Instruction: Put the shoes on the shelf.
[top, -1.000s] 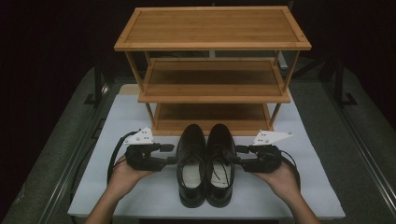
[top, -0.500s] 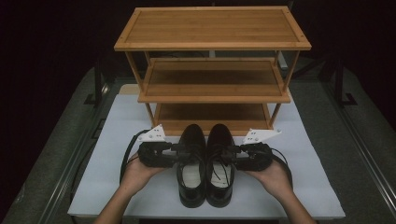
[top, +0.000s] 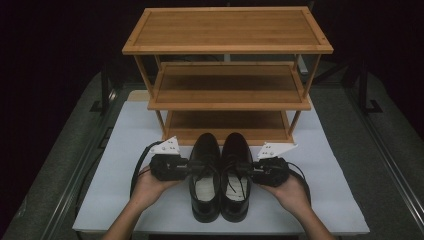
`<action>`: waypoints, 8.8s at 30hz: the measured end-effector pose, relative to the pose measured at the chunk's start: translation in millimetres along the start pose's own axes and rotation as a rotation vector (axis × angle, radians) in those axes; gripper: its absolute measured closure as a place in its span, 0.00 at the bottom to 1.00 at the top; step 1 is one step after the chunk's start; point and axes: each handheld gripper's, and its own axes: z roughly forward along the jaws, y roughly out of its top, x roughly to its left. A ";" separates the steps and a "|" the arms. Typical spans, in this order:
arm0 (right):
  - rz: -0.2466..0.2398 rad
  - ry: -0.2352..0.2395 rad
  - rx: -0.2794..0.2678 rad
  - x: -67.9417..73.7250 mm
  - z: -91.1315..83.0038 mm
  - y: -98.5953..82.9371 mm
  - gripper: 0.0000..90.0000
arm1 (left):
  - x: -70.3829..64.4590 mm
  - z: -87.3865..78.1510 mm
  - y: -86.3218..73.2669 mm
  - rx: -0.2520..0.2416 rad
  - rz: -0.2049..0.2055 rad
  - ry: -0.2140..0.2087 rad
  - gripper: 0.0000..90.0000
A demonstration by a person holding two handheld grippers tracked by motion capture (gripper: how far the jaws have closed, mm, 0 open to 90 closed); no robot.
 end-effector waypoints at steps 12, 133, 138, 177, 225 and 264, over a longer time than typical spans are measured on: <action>-0.009 0.002 -0.017 -2.2 -4.2 -0.7 0.96 | -3.0 -6.2 4.0 0.005 0.009 0.025 0.98; 0.069 -0.144 0.091 -39.4 26.8 -51.0 0.21 | 19.8 59.9 -42.7 0.131 0.013 0.242 0.02; 0.047 -0.173 0.123 -35.5 40.1 -48.7 0.17 | 19.5 65.7 -41.9 0.145 0.048 0.250 0.07; 0.138 -0.154 0.010 -58.3 45.2 -22.1 0.25 | 51.8 81.6 -1.6 0.127 -0.056 0.267 0.04; 0.086 -0.286 0.047 -113.7 72.5 -2.0 0.29 | 99.7 120.7 10.6 0.065 -0.149 0.330 0.03; 0.159 -0.301 0.019 -73.4 -42.0 -72.6 0.10 | 39.6 -14.7 -50.7 0.157 -0.059 0.363 0.03</action>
